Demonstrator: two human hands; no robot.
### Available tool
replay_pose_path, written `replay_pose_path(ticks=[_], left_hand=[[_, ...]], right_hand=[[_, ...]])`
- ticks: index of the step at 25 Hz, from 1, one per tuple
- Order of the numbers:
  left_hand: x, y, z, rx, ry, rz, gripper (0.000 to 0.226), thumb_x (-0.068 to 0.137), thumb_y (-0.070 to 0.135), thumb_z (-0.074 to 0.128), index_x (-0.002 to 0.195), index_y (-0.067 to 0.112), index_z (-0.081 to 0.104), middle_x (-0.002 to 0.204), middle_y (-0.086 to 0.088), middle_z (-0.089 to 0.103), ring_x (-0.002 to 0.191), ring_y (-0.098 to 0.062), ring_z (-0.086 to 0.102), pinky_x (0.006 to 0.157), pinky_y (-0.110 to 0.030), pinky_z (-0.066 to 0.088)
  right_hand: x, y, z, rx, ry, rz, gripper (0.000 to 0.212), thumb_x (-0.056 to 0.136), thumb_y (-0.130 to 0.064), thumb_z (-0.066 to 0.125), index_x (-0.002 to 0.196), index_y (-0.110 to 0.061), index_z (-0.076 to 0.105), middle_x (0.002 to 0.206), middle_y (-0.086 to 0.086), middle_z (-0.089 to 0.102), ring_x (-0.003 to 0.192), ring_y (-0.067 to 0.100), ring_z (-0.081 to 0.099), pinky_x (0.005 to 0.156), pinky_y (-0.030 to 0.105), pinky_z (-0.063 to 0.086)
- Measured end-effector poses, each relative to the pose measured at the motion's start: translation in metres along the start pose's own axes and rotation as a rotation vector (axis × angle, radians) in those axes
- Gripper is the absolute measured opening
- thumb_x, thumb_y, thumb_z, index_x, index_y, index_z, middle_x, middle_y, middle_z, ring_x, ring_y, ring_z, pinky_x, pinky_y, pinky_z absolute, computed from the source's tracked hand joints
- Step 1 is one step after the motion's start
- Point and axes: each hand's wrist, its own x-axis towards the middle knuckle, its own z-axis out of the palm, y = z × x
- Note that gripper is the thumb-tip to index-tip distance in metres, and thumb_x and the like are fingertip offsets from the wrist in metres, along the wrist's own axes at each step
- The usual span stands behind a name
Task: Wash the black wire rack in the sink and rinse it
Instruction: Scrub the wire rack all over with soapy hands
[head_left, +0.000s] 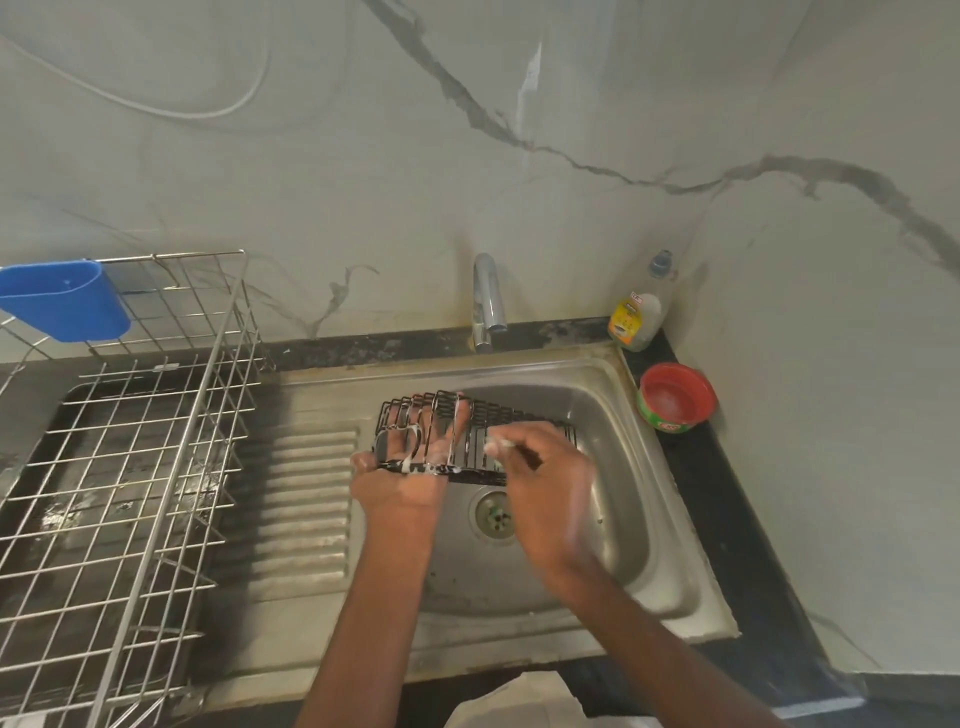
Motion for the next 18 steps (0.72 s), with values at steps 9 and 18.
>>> replay_pose_path(ticks=[9, 18], left_hand=[[-0.004, -0.008, -0.004, 0.041, 0.101, 0.021, 0.057, 0.114, 0.047, 0.03, 0.114, 0.002, 0.065, 0.135, -0.03, 0.063, 0.126, -0.047, 0.061, 0.079, -0.083, 0.039], [-0.009, -0.01, 0.0, 0.014, 0.128, 0.03, 0.051, 0.114, 0.04, 0.031, 0.119, 0.001, 0.064, 0.134, -0.029, 0.063, 0.125, -0.046, 0.062, 0.084, -0.076, 0.042]], right_hand=[[0.013, 0.03, -0.018, -0.146, 0.101, 0.183, 0.026, 0.087, -0.007, 0.081, 0.104, -0.026, 0.082, 0.098, -0.013, 0.078, 0.09, 0.002, 0.073, 0.085, 0.034, 0.061], [0.025, 0.018, -0.001, -0.183, 0.088, -0.095, 0.031, 0.089, 0.01, 0.071, 0.103, -0.016, 0.082, 0.099, -0.006, 0.077, 0.088, 0.0, 0.07, 0.079, 0.017, 0.058]])
